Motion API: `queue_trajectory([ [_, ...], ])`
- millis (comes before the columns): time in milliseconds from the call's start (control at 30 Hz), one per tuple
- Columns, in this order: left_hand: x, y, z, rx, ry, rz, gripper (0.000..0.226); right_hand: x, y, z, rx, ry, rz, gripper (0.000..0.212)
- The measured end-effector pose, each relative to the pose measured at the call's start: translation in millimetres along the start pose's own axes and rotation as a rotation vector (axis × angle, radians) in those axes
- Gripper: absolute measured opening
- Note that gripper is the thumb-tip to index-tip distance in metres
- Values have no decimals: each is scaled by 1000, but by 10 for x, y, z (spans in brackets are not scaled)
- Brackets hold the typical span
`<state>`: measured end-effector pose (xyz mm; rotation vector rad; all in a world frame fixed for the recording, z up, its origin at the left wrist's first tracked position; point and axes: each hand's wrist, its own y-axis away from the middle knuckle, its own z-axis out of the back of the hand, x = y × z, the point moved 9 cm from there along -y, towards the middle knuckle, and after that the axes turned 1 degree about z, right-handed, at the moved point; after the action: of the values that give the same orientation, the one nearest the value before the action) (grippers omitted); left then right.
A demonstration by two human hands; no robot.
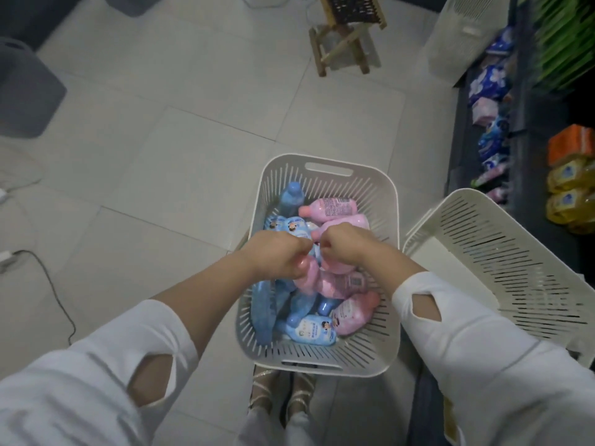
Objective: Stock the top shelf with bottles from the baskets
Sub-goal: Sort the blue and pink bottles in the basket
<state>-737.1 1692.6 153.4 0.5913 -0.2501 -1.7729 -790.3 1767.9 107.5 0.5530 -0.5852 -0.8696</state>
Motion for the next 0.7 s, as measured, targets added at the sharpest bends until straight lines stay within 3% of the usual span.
queue_trajectory([
  [233,17,139,-106,91,-17,3,19,-20,-40,-131,46,-93,-12,23],
  [333,68,206,-239,235,43,24,31,-36,-48,-202,19,-147,-21,29],
  [433,136,248,-368,333,51,30,39,28,-70,-213,-33,-173,-13,21],
  [700,218,-4,-374,134,-84,88,31,83,-43,-194,-145,-129,26,16],
])
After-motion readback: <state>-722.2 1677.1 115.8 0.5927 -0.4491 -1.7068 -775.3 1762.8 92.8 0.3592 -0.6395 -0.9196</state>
